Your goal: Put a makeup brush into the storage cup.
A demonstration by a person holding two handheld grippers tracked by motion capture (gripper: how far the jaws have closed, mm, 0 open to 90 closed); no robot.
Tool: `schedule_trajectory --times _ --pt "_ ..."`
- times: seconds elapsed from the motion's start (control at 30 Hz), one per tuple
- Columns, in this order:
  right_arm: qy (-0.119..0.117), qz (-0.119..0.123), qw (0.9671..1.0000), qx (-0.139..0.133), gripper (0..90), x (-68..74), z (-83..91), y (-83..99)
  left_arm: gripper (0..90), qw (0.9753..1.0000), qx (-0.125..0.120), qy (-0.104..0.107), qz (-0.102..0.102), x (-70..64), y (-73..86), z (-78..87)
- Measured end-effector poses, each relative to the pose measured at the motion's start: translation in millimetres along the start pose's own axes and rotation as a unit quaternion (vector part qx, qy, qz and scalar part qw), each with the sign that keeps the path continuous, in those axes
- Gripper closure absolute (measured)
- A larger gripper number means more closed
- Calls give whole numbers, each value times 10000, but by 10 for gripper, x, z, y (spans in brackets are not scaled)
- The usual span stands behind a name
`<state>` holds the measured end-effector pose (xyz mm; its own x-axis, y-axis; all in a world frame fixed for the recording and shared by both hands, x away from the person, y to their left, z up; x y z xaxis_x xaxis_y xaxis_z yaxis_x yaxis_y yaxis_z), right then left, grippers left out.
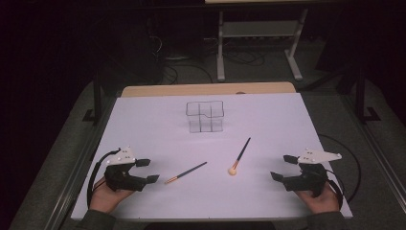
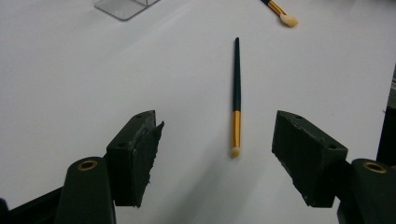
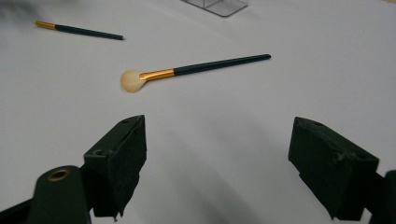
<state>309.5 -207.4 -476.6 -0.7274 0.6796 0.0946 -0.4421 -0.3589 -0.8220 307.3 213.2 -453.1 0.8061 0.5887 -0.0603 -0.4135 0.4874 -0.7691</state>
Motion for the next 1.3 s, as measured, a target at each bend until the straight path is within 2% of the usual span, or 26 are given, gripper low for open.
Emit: schedule_trajectory --times 0.2,0.37,0.63,0.77,1.03,1.07,1.17,1.27,1.3 --pt "7 -1 10000 35 183 10 -4 15 301 9999 6 122 14 -38 -116 -70" --pt "3 -14 10000 19 183 13 -3 9 318 9998 83 156 -116 -88 -200 -178" --pt "-15 3 10000 65 184 26 -16 13 359 9991 283 129 -297 -120 -244 -308" --pt "-16 25 10000 69 186 34 -20 11 375 9984 392 147 -384 -129 -247 -366" --pt "-17 48 9999 102 187 35 -29 13 442 9973 613 222 -352 -122 -213 -472" --pt "-16 52 9999 104 187 35 -31 14 442 9966 673 218 -418 -117 -204 -478" --pt "-30 46 9999 134 187 33 -44 26 507 9954 801 228 -473 -169 -189 -536" --pt "-34 44 9999 142 186 38 -39 31 539 9952 842 269 -424 -191 -193 -576" --pt "-23 42 9999 151 186 42 -28 36 555 9943 925 268 -451 -188 -184 -589"
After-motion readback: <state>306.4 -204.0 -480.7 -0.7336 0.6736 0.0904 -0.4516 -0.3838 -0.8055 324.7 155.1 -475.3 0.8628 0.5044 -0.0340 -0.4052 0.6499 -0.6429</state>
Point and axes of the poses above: each handheld gripper's, and its own axes: z roughly backward along the jaws, y roughly out of its underside, x roughly to its left, the point moved 9 cm from there along -z, roughly forward along the jaws, and after that the axes turned 2 degrees about -y, right-handed, at the moved point
